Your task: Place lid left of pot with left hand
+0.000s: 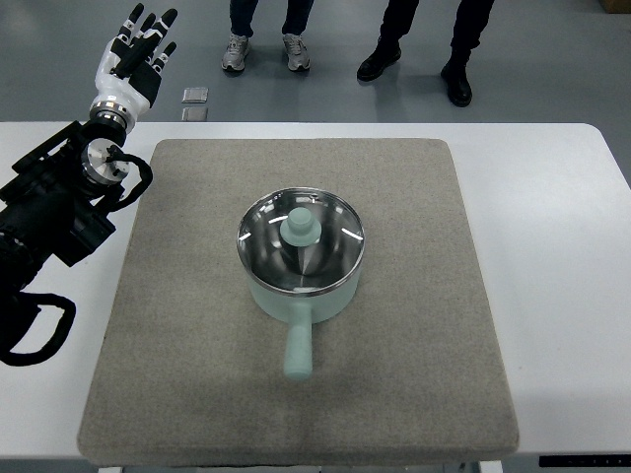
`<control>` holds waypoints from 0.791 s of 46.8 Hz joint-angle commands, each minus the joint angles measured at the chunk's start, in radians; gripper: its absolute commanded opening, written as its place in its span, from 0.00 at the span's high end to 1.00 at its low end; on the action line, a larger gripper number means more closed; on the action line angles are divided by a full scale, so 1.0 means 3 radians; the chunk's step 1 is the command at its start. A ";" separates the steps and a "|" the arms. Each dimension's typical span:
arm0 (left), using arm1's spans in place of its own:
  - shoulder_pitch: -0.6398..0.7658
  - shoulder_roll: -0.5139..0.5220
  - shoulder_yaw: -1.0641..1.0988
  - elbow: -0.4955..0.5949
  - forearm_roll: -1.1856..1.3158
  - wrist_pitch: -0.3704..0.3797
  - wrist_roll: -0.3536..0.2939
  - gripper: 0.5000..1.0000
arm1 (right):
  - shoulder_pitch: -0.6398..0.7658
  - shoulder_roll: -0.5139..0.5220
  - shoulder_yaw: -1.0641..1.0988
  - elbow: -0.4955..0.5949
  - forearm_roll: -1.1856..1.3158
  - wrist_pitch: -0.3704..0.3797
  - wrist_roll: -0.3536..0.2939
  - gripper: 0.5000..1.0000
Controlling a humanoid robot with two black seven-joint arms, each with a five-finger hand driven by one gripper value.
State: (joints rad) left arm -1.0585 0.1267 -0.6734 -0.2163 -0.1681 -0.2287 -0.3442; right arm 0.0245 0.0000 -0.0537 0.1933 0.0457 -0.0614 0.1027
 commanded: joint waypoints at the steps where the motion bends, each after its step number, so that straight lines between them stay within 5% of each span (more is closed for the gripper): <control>1: -0.0005 0.0007 0.0005 0.0005 0.0008 0.0000 -0.0003 0.01 | 0.0000 0.0000 -0.0005 0.0000 0.0001 0.0000 0.0000 0.15; 37: 0.0005 0.0018 0.0005 0.0005 -0.0007 0.0011 0.0007 0.01 | 0.0000 0.0000 0.0000 0.0000 -0.0004 0.0000 0.0000 0.15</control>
State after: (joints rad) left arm -1.0578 0.1311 -0.6724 -0.2162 -0.1702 -0.2238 -0.3419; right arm 0.0245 0.0000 -0.0538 0.1933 0.0458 -0.0614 0.1027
